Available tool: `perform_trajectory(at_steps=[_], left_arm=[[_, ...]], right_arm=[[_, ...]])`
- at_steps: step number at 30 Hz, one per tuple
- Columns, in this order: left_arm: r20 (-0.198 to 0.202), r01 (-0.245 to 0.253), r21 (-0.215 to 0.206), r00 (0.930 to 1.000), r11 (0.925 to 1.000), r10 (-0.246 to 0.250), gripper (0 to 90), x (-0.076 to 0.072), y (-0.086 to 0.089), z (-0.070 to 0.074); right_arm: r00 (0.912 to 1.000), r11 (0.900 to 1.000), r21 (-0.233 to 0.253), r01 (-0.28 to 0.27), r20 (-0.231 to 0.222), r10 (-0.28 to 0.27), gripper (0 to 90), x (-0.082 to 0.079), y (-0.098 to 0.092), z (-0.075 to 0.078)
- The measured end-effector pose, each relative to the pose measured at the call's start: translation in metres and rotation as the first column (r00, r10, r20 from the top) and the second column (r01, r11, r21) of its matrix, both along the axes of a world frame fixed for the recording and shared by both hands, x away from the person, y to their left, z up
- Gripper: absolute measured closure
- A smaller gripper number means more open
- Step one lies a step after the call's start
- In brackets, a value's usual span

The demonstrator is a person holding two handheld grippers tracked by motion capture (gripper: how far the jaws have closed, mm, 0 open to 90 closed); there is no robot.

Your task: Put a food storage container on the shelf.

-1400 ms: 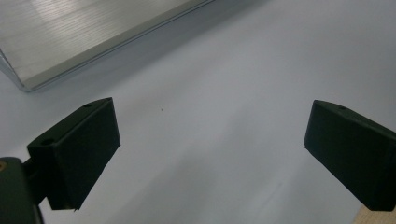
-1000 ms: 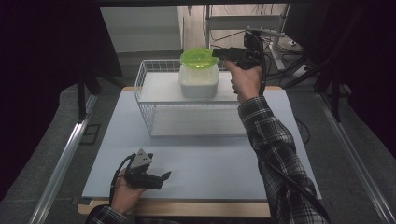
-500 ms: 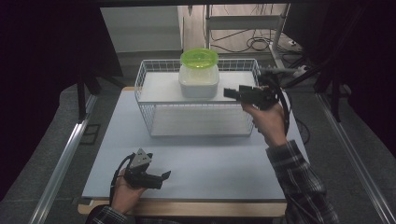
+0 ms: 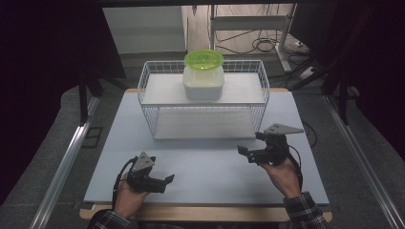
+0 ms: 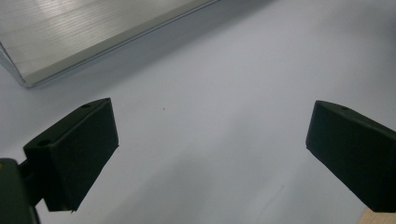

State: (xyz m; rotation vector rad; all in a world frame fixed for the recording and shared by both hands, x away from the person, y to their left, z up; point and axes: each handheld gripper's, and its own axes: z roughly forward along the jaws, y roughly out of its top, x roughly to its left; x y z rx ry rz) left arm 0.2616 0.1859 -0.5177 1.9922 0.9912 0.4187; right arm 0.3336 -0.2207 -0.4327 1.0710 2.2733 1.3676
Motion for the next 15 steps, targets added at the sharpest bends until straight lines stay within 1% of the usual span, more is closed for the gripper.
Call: perform_trajectory(at_steps=[3, 4, 6, 7, 8, 10, 12, 13, 15], left_arm=[[-0.001, 0.0, 0.0, 1.0, 1.0, 0.0, 1.7, 0.0, 0.0, -0.001], [-0.001, 0.0, 0.001, 1.0, 1.0, 0.0, 1.6, 0.001, 0.0, -0.001], [0.0, -0.001, 0.006, 1.0, 1.0, 0.001, 1.6, 0.001, 0.001, -0.002], [0.001, -0.001, 0.01, 1.0, 0.9999, 0.001, 1.6, 0.001, 0.001, -0.002], [0.002, 0.0, 0.016, 1.0, 0.9999, 0.0, 1.6, 0.001, 0.001, -0.003], [0.003, -0.001, 0.023, 1.0, 0.9997, 0.001, 1.6, 0.001, 0.001, -0.003], [0.004, -0.003, 0.027, 1.0, 0.9996, 0.003, 1.6, 0.001, 0.001, -0.004], [0.004, -0.003, 0.027, 1.0, 0.9996, 0.003, 1.6, 0.001, 0.001, -0.004], [0.004, -0.004, 0.029, 1.0, 0.9996, 0.004, 1.6, 0.001, 0.002, -0.004]], right_arm=[[1.0, 1.0, -0.021, -0.006, 0.003, 0.006, 4.9, -0.005, -0.005, -0.019], [1.0, 0.999, -0.041, -0.008, 0.005, 0.008, 4.8, -0.006, -0.006, -0.024], [0.9999, 0.995, -0.099, -0.004, 0.009, 0.005, 4.2, -0.009, -0.008, -0.036], [0.9999, 0.994, -0.111, -0.003, 0.009, 0.004, 4.1, -0.01, -0.009, -0.04], [1.0, 0.993, -0.118, -0.002, 0.005, 0.003, 3.8, -0.012, -0.01, -0.045], [0.9997, 0.99, -0.14, -0.003, -0.023, -0.001, 3.4, -0.014, -0.011, -0.056], [0.9992, 0.986, -0.166, 0.0, -0.04, -0.007, 3.5, -0.016, -0.01, -0.064], [0.9989, 0.98, -0.197, -0.004, -0.046, -0.005, 3.5, -0.017, -0.008, -0.07], [0.999, 0.973, -0.229, -0.011, -0.045, 0.001, 3.3, -0.018, -0.007, -0.074]])
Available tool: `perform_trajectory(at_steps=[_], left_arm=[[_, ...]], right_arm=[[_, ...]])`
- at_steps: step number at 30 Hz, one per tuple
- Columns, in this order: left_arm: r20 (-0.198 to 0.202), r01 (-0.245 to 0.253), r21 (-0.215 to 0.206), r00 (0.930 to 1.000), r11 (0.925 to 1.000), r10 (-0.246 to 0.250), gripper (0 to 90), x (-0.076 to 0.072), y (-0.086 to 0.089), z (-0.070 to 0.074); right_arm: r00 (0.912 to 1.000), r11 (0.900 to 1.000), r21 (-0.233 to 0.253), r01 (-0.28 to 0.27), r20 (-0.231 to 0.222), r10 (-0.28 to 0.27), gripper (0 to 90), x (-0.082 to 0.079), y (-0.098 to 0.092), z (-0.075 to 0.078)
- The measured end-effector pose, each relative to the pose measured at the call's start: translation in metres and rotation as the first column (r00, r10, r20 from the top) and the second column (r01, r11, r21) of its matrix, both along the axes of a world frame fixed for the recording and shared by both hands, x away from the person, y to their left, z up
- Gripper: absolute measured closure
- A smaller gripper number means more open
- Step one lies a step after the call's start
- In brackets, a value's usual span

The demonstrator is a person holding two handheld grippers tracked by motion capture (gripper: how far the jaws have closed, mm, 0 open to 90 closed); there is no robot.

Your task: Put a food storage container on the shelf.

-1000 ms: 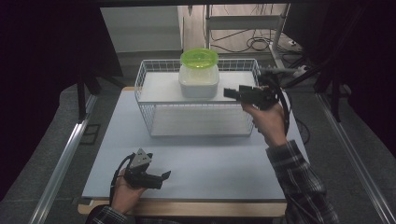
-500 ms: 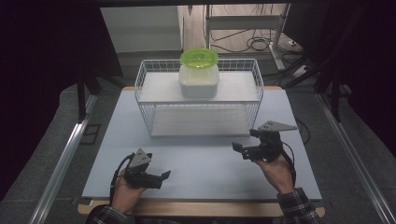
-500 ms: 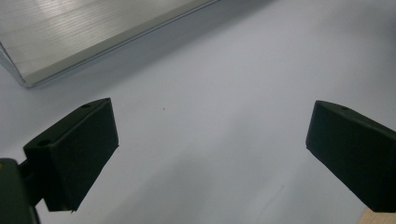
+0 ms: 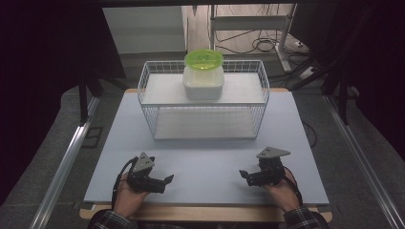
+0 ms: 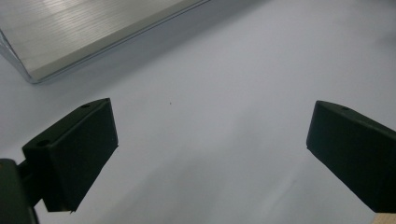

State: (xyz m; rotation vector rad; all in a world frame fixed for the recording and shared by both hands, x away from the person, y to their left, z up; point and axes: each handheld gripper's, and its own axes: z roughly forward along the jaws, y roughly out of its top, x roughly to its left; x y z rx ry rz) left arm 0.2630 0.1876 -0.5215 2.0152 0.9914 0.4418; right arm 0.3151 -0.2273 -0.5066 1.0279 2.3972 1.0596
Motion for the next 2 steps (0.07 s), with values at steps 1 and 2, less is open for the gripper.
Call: perform_trajectory(at_steps=[1, 2], left_arm=[[0.001, -0.001, 0.002, 1.0, 1.0, 0.001, 1.6, 0.0003, 0.0001, -0.0001], [0.0, -0.001, 0.002, 1.0, 1.0, 0.001, 1.6, 0.0005, 0.0001, -0.0002]], right_arm=[[1.0, 1.0, -0.006, -0.002, -0.001, 0.002, 3.3, 0.0, 0.0008, -0.0011], [1.0, 1.0, -0.005, -0.002, -0.003, 0.002, 3.4, 0.0005, 0.0015, -0.0017]])
